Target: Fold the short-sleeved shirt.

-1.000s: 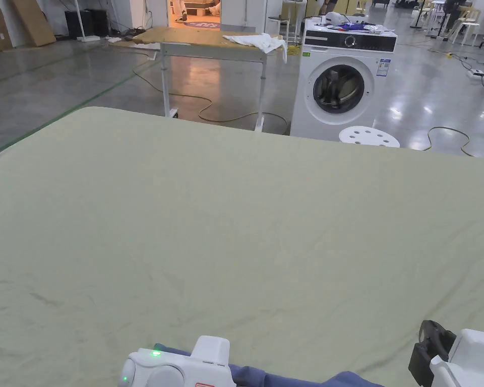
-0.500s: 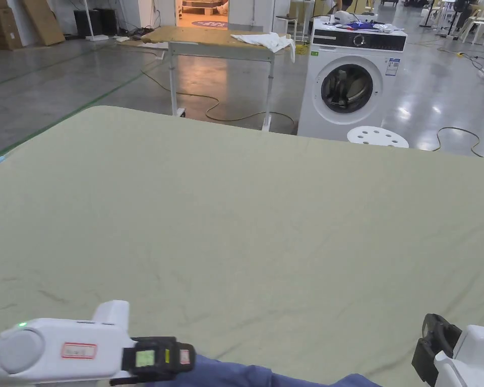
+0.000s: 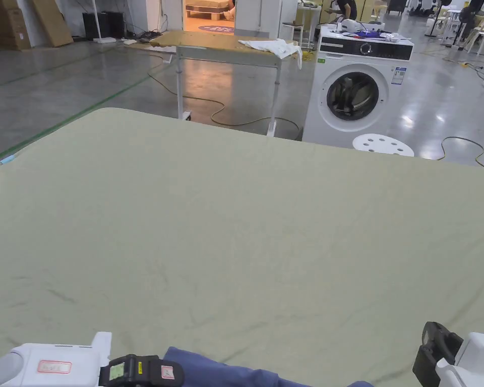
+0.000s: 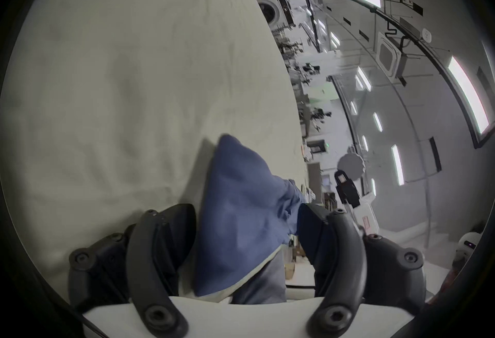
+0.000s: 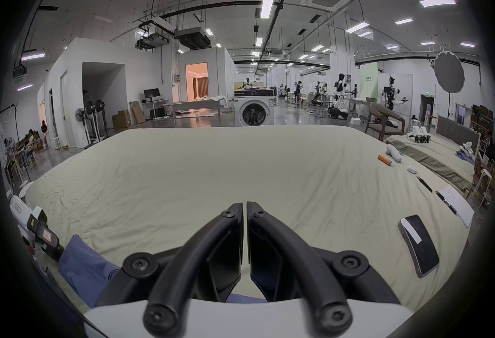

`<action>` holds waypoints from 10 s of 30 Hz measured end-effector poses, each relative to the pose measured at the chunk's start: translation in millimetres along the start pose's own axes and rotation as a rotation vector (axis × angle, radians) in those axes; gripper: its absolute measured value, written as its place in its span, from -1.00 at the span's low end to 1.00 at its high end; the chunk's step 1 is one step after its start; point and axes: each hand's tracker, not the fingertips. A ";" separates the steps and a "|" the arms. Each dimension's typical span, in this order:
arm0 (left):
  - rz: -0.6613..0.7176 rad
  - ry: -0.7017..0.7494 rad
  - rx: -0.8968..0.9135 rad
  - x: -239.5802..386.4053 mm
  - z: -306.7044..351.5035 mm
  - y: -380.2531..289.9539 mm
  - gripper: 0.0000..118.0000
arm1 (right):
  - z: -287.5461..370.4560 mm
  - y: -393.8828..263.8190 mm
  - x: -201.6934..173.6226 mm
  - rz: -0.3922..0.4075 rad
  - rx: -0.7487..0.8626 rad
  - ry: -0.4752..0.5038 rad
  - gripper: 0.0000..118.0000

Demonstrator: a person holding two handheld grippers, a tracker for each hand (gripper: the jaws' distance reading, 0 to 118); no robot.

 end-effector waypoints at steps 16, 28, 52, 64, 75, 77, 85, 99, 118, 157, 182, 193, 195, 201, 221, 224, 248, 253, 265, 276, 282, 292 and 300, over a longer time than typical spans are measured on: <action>-0.196 0.168 0.081 78.2 17.6 -8.6 -0.87 | 3.1 1.5 11.3 0.009 -0.002 -0.013 -0.97; -0.478 0.673 0.187 187.1 114.0 6.5 -0.87 | -0.3 -0.4 12.6 0.021 -0.013 0.006 -0.97; -0.701 0.642 -0.140 243.9 -123.3 -70.1 -0.87 | 4.1 -7.4 18.8 -0.004 -0.055 0.005 -0.97; -0.652 0.626 -0.179 228.0 -167.2 -85.7 -0.65 | 2.7 -14.5 18.0 -0.010 -0.072 0.005 -0.97; -0.442 0.314 -0.037 215.2 -115.6 -53.7 -0.06 | 5.4 -14.0 17.3 -0.020 -0.071 0.006 -0.97; -0.414 0.325 -0.070 204.1 -123.8 -53.5 -0.43 | 6.3 -14.5 16.2 -0.018 -0.072 0.006 -0.97; -0.430 0.406 -0.173 164.1 -175.1 -89.8 -0.88 | 7.1 -17.5 10.4 -0.014 -0.078 0.009 -0.97; -0.707 0.403 0.068 201.7 -137.0 -98.4 -0.97 | 9.3 -1.5 -12.5 0.006 0.035 -0.008 -0.97; -0.952 0.799 1.063 235.2 -19.4 -67.7 -0.98 | 23.1 54.6 -39.7 0.018 0.283 -0.069 -0.97; -0.295 0.249 0.048 52.5 -11.2 -11.3 0.53 | 34.1 -133.5 -136.4 0.201 -0.139 0.143 -0.97; -0.032 -0.124 0.040 33.1 -11.7 -15.0 -0.62 | 41.6 -109.8 -131.2 0.215 -0.085 0.176 -0.97; -0.097 0.013 0.191 76.5 124.1 38.9 -0.62 | -1.9 -11.1 -80.8 0.127 0.051 0.072 -0.97; -0.105 0.050 0.205 77.1 150.2 53.1 -0.62 | -10.8 5.9 -69.4 0.125 0.065 0.047 -0.97; -0.115 0.216 0.253 73.9 228.7 97.7 -0.62 | -33.3 39.5 -34.0 0.103 0.073 -0.018 -0.97; -0.216 0.887 0.299 93.4 269.7 111.4 0.26 | -41.4 36.7 -7.7 0.086 0.012 -0.053 -0.97; -0.263 0.968 0.375 102.9 266.4 105.3 0.26 | -39.8 36.5 -8.9 0.072 0.012 -0.037 -0.97; -0.900 0.875 0.728 166.2 -2.1 -22.3 0.20 | -33.5 32.6 -30.3 0.021 0.074 -0.010 -0.97; -0.938 0.823 0.811 194.9 -46.9 -32.6 0.01 | -29.5 37.1 -37.7 0.014 0.122 -0.020 -0.97; -1.000 0.778 0.905 229.6 -96.3 -47.8 -1.00 | -28.1 41.3 -48.0 0.009 0.164 -0.050 -0.97; -0.994 0.797 0.951 234.4 -88.3 -41.2 -1.00 | -24.2 38.1 -49.9 0.019 0.160 -0.055 -0.97; -0.994 0.793 0.989 234.8 -81.5 -43.2 -1.00 | -19.2 32.0 -49.4 0.021 0.162 -0.059 -0.97; -0.991 0.798 0.977 234.5 -77.9 -42.3 -0.96 | -21.8 37.9 -45.6 0.023 0.171 -0.057 -0.93; -0.935 0.778 1.011 228.8 -68.4 -36.9 0.50 | -23.7 37.2 -41.9 0.023 0.197 -0.114 0.22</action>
